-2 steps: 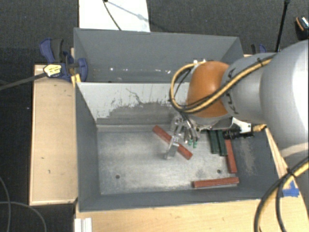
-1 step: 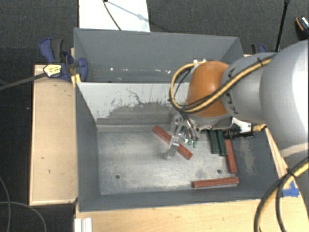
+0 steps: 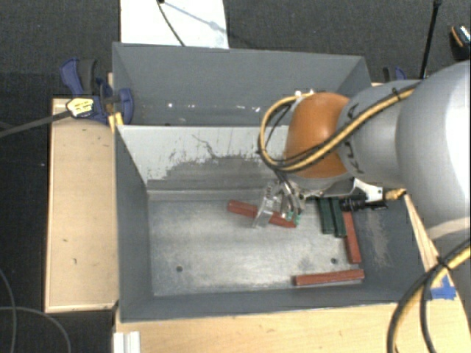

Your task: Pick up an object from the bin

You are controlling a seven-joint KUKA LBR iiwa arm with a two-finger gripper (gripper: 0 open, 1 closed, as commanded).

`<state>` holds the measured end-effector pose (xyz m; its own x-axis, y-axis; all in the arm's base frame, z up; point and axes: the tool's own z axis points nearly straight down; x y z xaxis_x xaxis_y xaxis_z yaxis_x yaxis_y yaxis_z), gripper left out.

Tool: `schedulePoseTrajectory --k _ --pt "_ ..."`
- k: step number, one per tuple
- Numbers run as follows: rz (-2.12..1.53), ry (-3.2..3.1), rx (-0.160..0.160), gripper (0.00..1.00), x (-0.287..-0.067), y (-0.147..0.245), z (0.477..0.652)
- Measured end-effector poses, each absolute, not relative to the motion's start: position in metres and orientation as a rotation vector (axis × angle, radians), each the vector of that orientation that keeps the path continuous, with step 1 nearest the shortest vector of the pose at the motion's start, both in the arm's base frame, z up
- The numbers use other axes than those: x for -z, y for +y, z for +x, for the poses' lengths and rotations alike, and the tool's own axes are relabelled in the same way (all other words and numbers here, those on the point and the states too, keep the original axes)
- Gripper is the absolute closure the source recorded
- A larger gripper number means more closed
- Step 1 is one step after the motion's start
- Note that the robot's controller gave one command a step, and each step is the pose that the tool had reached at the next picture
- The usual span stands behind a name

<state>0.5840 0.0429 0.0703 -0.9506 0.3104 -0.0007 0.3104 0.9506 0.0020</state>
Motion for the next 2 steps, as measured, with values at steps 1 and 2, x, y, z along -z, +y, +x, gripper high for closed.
schedulePoseTrajectory --k 1,2 --pt "0.486 3.094 -0.005 1.0 -0.1649 0.0434 0.5867" --pt "0.484 3.1 -0.003 1.0 -0.1691 0.0437 0.5875"
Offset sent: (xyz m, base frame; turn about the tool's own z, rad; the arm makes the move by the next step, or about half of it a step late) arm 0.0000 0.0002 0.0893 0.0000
